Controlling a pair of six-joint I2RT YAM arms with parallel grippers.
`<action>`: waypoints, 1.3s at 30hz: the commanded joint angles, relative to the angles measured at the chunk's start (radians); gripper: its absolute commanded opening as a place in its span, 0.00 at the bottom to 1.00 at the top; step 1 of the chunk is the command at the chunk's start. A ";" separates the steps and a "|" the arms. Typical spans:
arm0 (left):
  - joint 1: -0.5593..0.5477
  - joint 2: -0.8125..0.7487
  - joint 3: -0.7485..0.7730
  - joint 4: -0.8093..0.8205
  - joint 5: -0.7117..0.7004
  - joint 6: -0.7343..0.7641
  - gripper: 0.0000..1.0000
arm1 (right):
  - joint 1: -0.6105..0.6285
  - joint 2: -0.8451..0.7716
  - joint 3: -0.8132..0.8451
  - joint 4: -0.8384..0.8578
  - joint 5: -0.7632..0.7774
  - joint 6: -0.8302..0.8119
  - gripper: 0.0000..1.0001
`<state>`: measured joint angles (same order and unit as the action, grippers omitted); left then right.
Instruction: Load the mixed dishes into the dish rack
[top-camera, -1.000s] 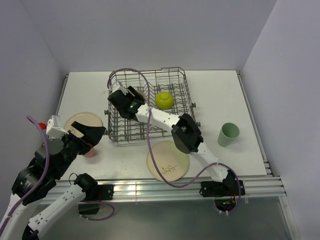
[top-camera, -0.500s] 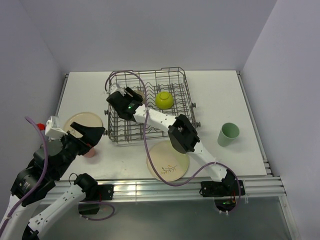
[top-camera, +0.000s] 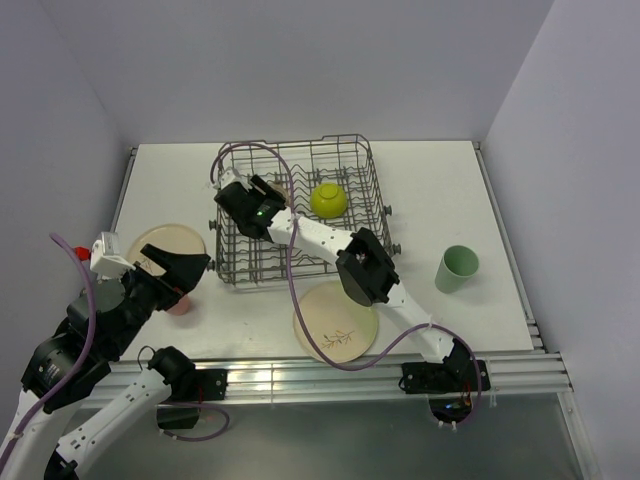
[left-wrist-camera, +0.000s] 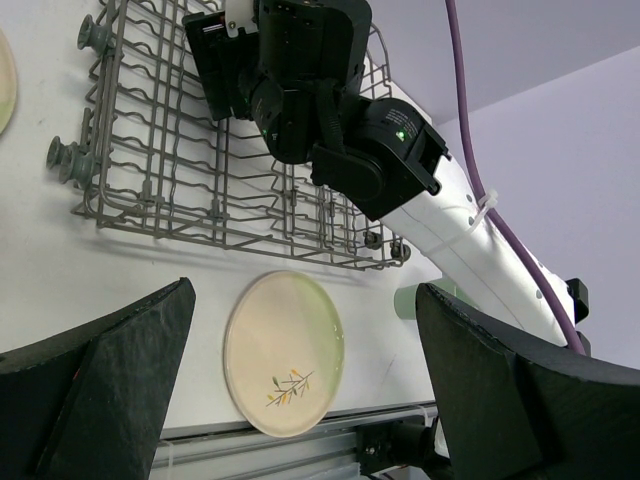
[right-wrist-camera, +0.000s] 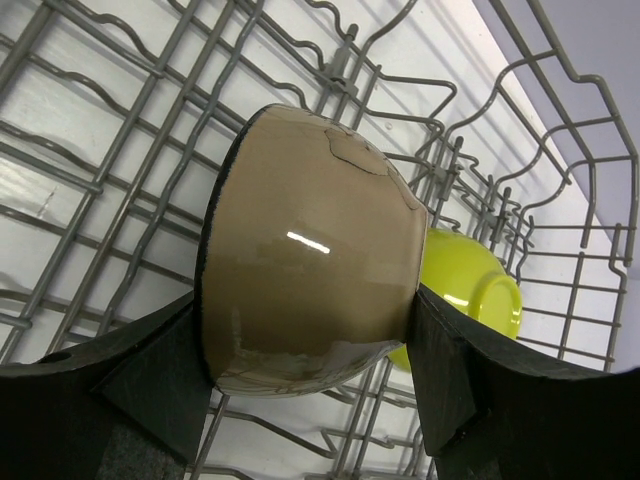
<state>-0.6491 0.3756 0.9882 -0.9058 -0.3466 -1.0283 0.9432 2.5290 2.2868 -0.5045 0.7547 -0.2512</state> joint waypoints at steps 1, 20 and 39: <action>-0.003 0.003 0.033 0.008 0.000 0.030 0.99 | -0.007 -0.004 0.071 0.014 0.006 0.007 0.12; -0.003 0.022 0.043 0.019 0.009 0.034 0.99 | -0.009 -0.019 0.043 -0.026 -0.032 0.016 0.65; -0.003 0.046 0.058 0.004 0.029 0.024 0.99 | -0.009 -0.188 -0.114 -0.086 -0.271 0.104 1.00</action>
<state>-0.6495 0.4057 1.0168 -0.9062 -0.3370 -1.0107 0.9424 2.4657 2.2127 -0.5930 0.5274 -0.1806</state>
